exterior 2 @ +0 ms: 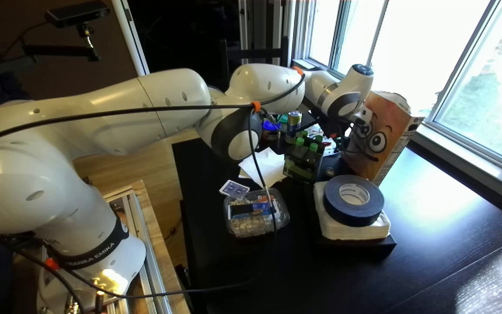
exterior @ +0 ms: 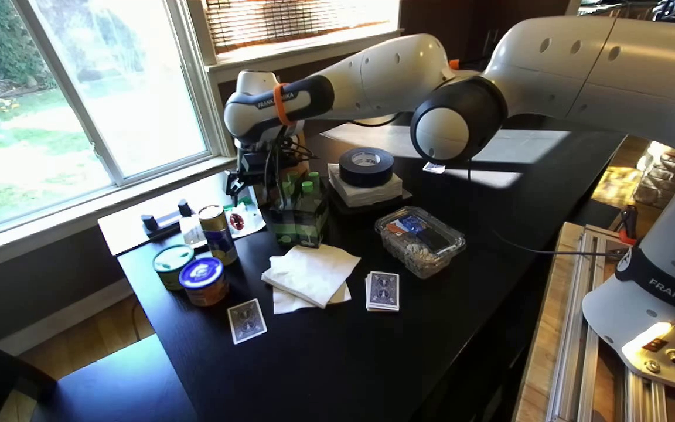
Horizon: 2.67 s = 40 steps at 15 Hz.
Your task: Place the white and green packet vertically upright
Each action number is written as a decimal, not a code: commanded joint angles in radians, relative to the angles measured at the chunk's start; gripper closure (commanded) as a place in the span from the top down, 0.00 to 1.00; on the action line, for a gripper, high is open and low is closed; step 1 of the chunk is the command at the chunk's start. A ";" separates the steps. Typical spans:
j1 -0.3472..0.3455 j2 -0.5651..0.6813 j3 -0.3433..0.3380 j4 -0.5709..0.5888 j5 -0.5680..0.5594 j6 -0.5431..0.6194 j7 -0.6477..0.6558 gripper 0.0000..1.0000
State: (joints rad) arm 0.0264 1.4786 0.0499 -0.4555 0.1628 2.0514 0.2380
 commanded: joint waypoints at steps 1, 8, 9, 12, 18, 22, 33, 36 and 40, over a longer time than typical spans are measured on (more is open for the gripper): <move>0.010 0.024 0.013 0.013 -0.001 0.026 0.051 1.00; 0.012 0.009 0.004 -0.012 -0.005 0.061 0.086 1.00; 0.012 0.009 0.004 -0.012 -0.005 0.064 0.089 1.00; -0.001 0.009 0.009 -0.028 0.003 0.071 0.086 1.00; -0.039 0.010 0.009 -0.068 0.010 0.067 0.093 0.96; -0.037 0.012 0.021 -0.084 0.018 0.098 0.077 0.78; -0.018 0.012 0.038 -0.097 0.019 0.128 0.056 0.14; -0.021 0.012 0.039 -0.099 0.020 0.129 0.053 0.00; -0.024 0.012 0.043 -0.096 0.023 0.133 0.050 0.00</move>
State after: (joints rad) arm 0.0062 1.4905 0.0803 -0.5352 0.1657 2.1578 0.3086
